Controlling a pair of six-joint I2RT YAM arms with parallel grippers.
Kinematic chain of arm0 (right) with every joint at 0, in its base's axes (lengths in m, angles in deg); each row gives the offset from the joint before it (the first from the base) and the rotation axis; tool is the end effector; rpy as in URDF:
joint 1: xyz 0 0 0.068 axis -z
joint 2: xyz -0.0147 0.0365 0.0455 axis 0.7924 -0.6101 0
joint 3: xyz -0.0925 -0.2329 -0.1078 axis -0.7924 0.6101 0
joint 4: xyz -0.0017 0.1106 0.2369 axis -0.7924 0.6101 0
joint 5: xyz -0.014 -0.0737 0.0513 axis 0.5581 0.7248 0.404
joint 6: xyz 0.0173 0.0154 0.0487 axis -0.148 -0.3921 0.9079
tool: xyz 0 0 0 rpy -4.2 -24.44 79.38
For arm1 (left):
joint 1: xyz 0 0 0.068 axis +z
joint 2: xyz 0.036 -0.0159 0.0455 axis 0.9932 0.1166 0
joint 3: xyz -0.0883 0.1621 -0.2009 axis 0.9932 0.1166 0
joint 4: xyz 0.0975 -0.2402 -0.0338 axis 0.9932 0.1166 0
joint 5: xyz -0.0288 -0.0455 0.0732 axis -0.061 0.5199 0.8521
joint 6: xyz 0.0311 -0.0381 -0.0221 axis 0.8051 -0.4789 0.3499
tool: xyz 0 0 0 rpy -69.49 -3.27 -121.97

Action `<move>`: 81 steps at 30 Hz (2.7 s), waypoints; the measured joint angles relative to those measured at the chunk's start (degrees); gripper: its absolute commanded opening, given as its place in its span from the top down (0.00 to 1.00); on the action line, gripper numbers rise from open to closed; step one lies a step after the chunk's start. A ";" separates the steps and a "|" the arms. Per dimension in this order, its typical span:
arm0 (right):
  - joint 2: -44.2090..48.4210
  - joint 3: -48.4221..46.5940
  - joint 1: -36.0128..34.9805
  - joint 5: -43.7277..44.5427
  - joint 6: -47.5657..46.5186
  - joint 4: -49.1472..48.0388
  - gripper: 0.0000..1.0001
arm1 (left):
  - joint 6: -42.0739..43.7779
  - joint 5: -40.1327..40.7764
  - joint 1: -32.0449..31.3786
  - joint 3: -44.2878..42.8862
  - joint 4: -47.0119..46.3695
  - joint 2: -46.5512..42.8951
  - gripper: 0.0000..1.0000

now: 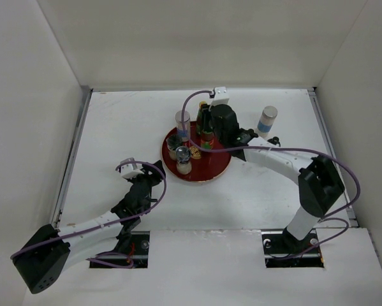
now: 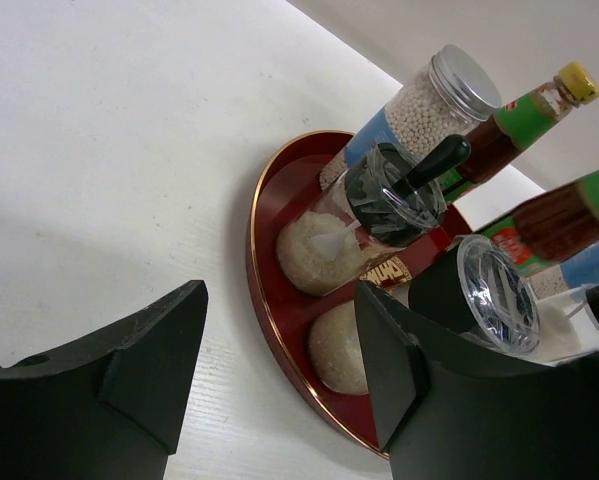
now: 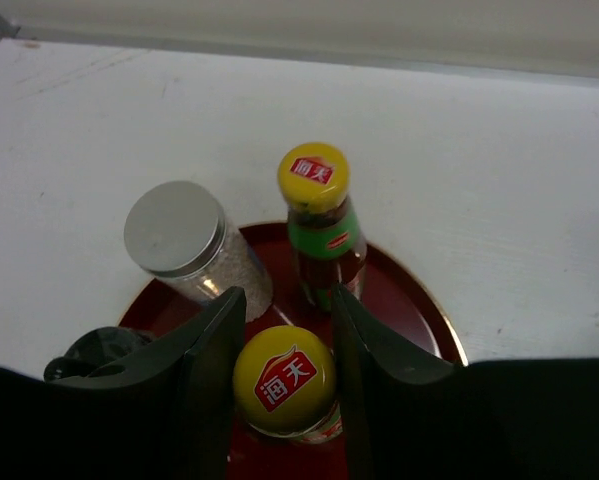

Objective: Organize the condiment bottles

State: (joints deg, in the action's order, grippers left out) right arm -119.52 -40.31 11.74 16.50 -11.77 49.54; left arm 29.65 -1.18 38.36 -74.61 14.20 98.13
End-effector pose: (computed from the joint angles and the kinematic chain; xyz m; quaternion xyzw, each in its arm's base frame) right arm 0.3102 0.2479 0.3081 -0.0664 0.7834 0.1242 0.6054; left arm 0.1307 -0.0937 0.1701 -0.2317 0.6950 -0.1915 0.6532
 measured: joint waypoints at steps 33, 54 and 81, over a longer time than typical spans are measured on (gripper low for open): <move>13.29 13.11 1.64 -0.20 2.71 -10.14 0.21 | -0.17 -0.20 -0.52 0.00 0.00 0.39 0.40; 8.44 21.44 13.86 6.86 5.62 3.52 0.12 | -0.17 -0.37 -0.81 0.00 -0.04 1.77 0.38; -2.62 8.17 4.09 5.27 4.52 -3.08 0.44 | -0.20 -0.79 -0.79 0.00 -0.42 2.97 0.38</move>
State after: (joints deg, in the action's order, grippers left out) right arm -122.14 -32.14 15.83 21.77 -7.24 46.46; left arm 29.45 -1.97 37.57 -74.61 13.78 101.10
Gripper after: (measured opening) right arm 0.683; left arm 0.622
